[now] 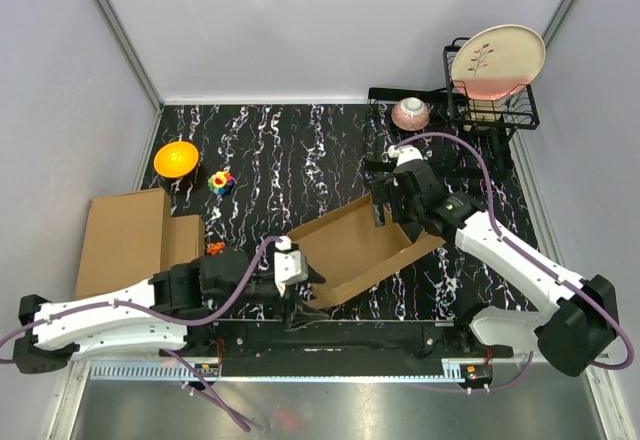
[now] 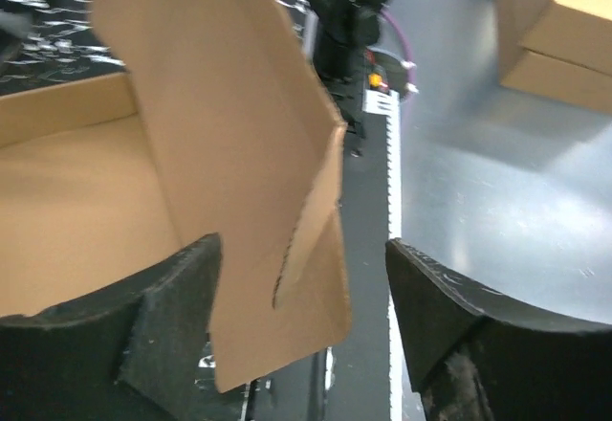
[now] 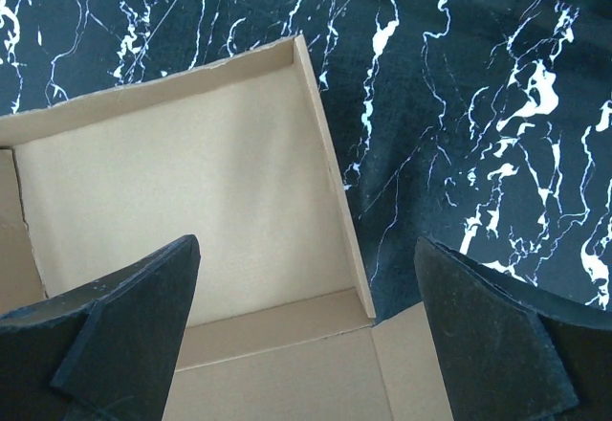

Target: Fold the paper box

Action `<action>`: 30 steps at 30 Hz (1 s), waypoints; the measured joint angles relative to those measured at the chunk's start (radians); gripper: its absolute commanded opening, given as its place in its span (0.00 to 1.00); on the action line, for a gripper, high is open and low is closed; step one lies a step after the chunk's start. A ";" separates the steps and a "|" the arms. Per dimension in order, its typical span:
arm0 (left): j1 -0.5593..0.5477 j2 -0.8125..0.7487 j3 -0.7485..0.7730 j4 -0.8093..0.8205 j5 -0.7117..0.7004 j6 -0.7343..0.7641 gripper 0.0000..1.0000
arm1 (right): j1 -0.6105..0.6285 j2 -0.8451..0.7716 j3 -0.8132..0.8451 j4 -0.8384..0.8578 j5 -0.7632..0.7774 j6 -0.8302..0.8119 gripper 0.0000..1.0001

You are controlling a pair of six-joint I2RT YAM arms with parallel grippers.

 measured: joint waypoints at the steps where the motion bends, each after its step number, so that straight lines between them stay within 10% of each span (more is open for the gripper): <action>1: 0.000 -0.014 0.001 -0.006 -0.054 0.004 0.82 | 0.000 -0.001 0.003 -0.005 0.010 0.000 1.00; 6: 0.000 -0.159 0.002 0.006 -0.321 0.028 0.99 | 0.001 -0.001 0.040 -0.029 0.038 -0.007 1.00; 15: 0.078 -0.099 0.107 0.022 -0.789 0.000 0.99 | 0.001 -0.037 0.029 -0.017 0.030 -0.023 0.98; 24: 0.582 0.272 0.165 -0.008 -0.540 -0.168 0.89 | 0.001 -0.192 -0.063 -0.026 0.008 -0.012 0.97; 30: 0.622 0.702 0.345 -0.104 -0.337 -0.171 0.83 | 0.001 -0.196 -0.063 -0.028 0.008 -0.010 0.98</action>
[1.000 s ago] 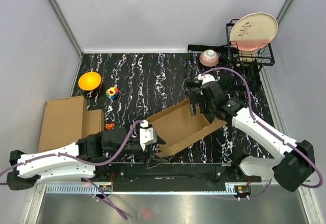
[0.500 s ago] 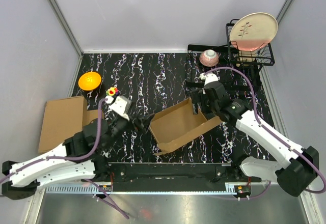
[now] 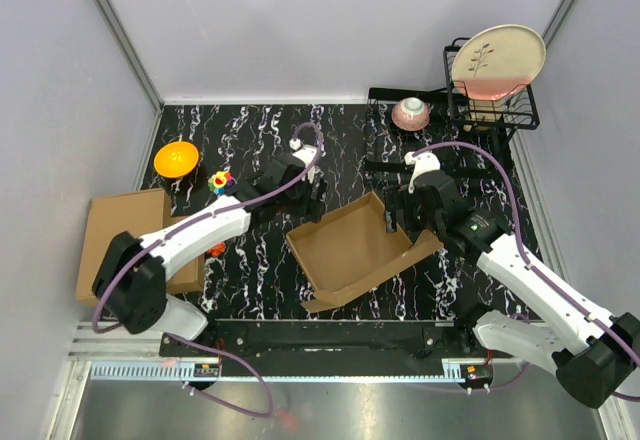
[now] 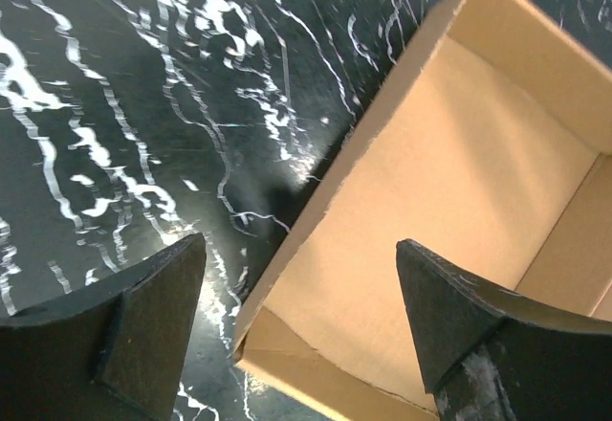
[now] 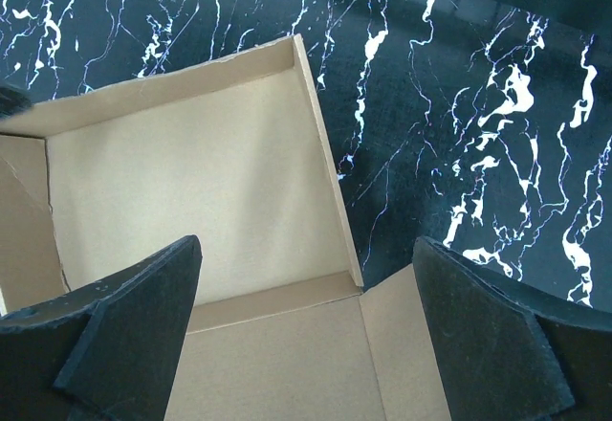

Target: Fold the paper box

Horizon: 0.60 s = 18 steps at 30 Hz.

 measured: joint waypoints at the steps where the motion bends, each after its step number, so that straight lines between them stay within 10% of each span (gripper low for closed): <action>1: 0.000 0.049 0.027 -0.016 0.026 0.005 0.83 | 0.000 0.000 0.000 0.000 0.000 0.000 0.98; 18: -0.026 0.349 0.149 -0.157 0.140 0.174 0.53 | 0.000 0.000 0.002 -0.002 -0.008 0.000 0.98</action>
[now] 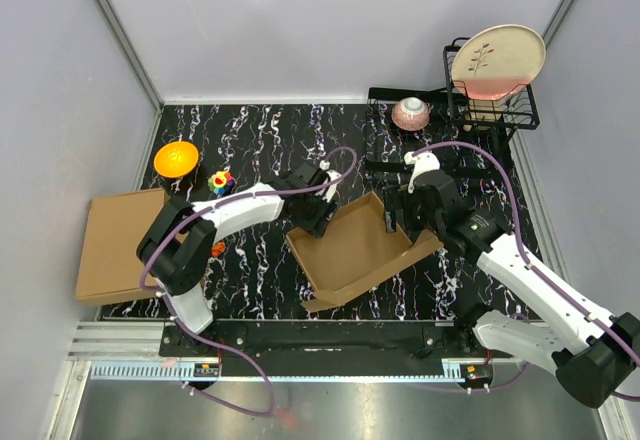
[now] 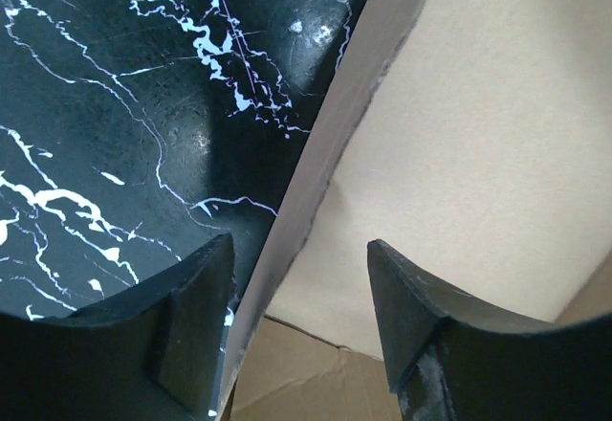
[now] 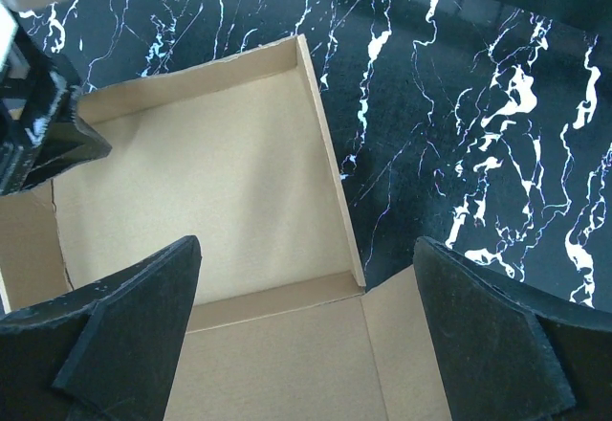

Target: Fold the paper box

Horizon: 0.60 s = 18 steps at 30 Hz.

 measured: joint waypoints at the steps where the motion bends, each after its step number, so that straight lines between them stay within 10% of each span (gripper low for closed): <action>1: 0.000 0.018 0.005 -0.008 -0.003 0.005 0.48 | 0.000 0.000 0.000 0.000 0.000 0.000 0.98; 10: -0.001 0.097 0.043 -0.037 -0.019 0.048 0.00 | 0.000 -0.001 0.003 0.000 0.000 0.000 1.00; 18: 0.019 0.087 0.069 -0.043 -0.063 -0.042 0.00 | 0.000 -0.012 0.104 -0.024 0.021 0.004 1.00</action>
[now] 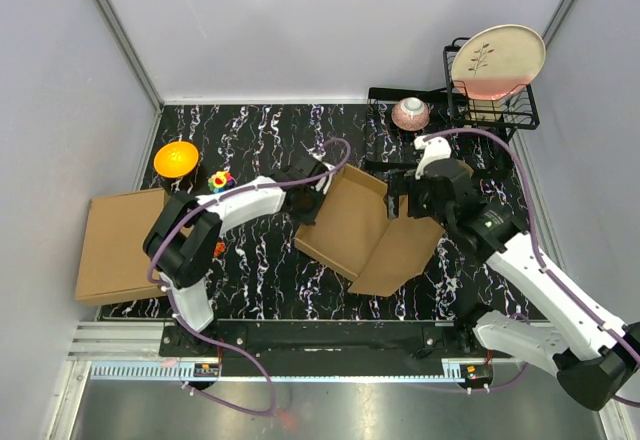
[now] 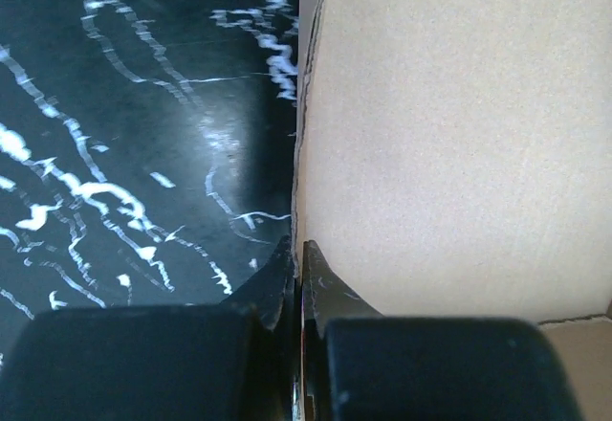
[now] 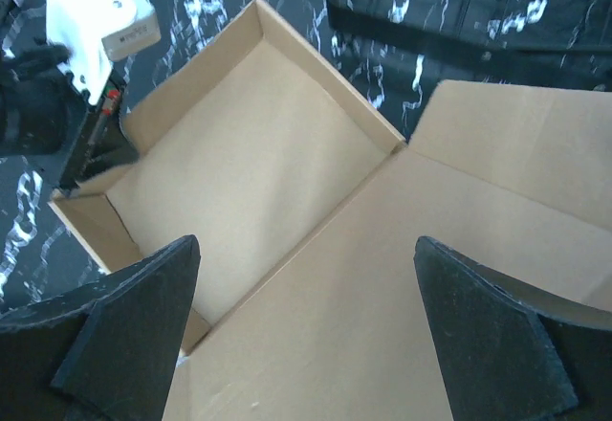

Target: Fold the paper box

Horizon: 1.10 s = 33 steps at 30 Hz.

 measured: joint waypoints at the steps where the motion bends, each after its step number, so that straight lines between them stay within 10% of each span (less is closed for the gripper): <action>1: 0.013 -0.008 -0.002 -0.001 -0.003 -0.032 0.00 | 0.000 -0.003 0.017 -0.002 0.008 0.001 1.00; 14: 0.077 -0.335 -0.244 0.106 -0.099 -0.556 0.00 | 0.000 -0.072 0.097 -0.003 0.070 0.019 1.00; 23: -0.089 -0.659 -0.580 0.121 -0.405 -1.244 0.00 | 0.000 -0.087 0.097 -0.005 0.069 0.037 1.00; 25: -0.161 -0.655 -0.571 0.071 -0.486 -1.382 0.00 | 0.000 -0.093 0.097 -0.006 0.066 0.046 1.00; 29: -0.266 -0.511 -0.453 -0.077 -0.597 -1.616 0.33 | 0.000 -0.097 0.096 -0.009 0.059 0.064 1.00; 33: -0.317 -0.332 -0.346 -0.120 -0.631 -1.718 0.32 | 0.000 -0.106 0.093 -0.024 0.059 0.073 1.00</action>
